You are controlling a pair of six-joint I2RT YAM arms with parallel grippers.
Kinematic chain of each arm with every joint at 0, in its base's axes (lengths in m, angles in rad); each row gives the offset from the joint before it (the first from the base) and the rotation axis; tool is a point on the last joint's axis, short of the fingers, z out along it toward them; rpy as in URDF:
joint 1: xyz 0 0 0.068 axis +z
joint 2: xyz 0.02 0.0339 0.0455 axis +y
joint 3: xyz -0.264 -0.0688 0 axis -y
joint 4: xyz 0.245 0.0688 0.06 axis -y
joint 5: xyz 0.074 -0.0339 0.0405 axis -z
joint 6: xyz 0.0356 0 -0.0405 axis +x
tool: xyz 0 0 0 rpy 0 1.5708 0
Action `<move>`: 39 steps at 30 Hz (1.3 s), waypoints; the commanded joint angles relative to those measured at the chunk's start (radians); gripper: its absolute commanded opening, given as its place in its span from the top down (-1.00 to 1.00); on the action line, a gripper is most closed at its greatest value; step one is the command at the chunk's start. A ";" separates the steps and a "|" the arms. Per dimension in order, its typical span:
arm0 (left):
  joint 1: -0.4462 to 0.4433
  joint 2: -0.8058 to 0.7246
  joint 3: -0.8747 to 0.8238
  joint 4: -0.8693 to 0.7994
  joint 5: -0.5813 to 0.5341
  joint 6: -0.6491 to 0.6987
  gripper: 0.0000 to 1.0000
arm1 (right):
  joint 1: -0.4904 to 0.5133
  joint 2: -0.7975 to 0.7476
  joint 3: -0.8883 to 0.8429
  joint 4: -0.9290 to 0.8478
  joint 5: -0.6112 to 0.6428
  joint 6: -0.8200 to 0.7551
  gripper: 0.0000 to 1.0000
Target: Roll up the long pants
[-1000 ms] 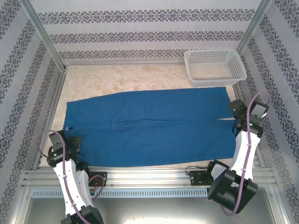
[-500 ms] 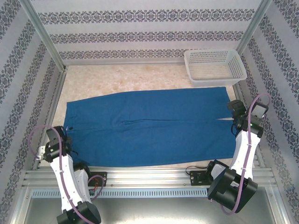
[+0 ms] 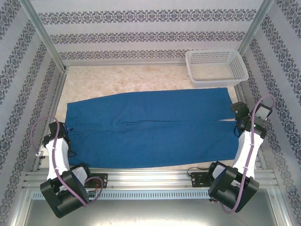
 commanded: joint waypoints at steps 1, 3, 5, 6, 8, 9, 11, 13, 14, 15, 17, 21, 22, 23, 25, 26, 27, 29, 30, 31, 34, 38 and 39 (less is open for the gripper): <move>0.005 0.039 -0.026 0.064 -0.023 0.008 -1.00 | -0.033 -0.015 -0.005 -0.079 0.030 0.040 -0.95; 0.005 0.074 -0.040 0.090 -0.007 -0.002 -1.00 | -0.081 -0.016 -0.018 -0.116 0.040 0.066 -0.95; 0.008 0.103 -0.057 0.119 0.013 -0.015 -0.99 | -0.126 -0.014 -0.039 -0.139 0.029 0.085 -0.95; 0.010 0.116 -0.067 0.138 0.028 -0.021 -0.89 | -0.149 -0.014 -0.050 -0.152 0.023 0.094 -0.95; 0.013 0.128 -0.071 0.159 0.042 -0.028 -0.64 | -0.187 -0.020 -0.074 -0.173 0.014 0.100 -0.95; 0.015 0.132 -0.073 0.171 0.047 -0.030 -0.41 | -0.205 -0.029 -0.088 -0.189 0.016 0.099 -0.95; 0.019 0.144 -0.069 0.188 0.063 -0.025 0.05 | -0.237 -0.048 -0.105 -0.226 0.029 0.093 -0.95; 0.021 0.163 -0.063 0.195 0.072 -0.025 0.66 | -0.256 -0.071 -0.117 -0.266 0.059 0.093 -0.95; 0.023 0.175 -0.060 0.200 0.074 -0.025 0.91 | -0.262 -0.083 -0.125 -0.283 0.068 0.093 -0.95; 0.025 0.187 -0.058 0.205 0.075 -0.025 1.00 | -0.268 -0.096 -0.133 -0.299 0.080 0.096 -0.94; 0.028 0.202 -0.058 0.215 0.077 -0.023 1.00 | -0.270 -0.120 -0.149 -0.313 0.101 0.093 -0.93; 0.032 0.211 -0.064 0.237 0.096 -0.021 1.00 | -0.282 -0.159 -0.185 -0.344 0.158 0.077 -0.87; 0.033 0.211 -0.063 0.239 0.097 -0.018 1.00 | -0.288 -0.169 -0.200 -0.346 0.162 0.079 -0.85; 0.034 0.213 -0.061 0.242 0.098 -0.011 1.00 | -0.293 -0.178 -0.217 -0.348 0.157 0.082 -0.78; 0.037 0.213 -0.057 0.240 0.097 -0.002 1.00 | -0.297 -0.186 -0.253 -0.342 0.135 0.083 -0.66; 0.040 0.212 -0.054 0.238 0.100 0.003 1.00 | -0.298 -0.186 -0.273 -0.332 0.123 0.084 -0.65; 0.043 0.210 -0.051 0.237 0.106 0.008 1.00 | -0.297 -0.183 -0.287 -0.320 0.113 0.087 -0.64; 0.045 0.206 -0.050 0.239 0.116 0.011 1.00 | -0.298 -0.163 -0.303 -0.312 0.110 0.101 -0.61; 0.047 0.202 -0.051 0.242 0.120 0.013 1.00 | -0.297 -0.145 -0.312 -0.296 0.116 0.104 -0.61; 0.047 0.199 -0.053 0.245 0.124 0.012 1.00 | -0.299 -0.126 -0.320 -0.284 0.124 0.105 -0.61; 0.048 0.197 -0.060 0.256 0.134 0.014 1.00 | -0.301 -0.070 -0.335 -0.248 0.143 0.097 -0.61; 0.054 0.199 -0.056 0.260 0.136 0.024 1.00 | -0.306 -0.041 -0.351 -0.188 0.181 0.082 -0.54; 0.056 0.198 -0.055 0.262 0.137 0.026 1.00 | -0.307 -0.041 -0.350 -0.177 0.198 0.076 -0.47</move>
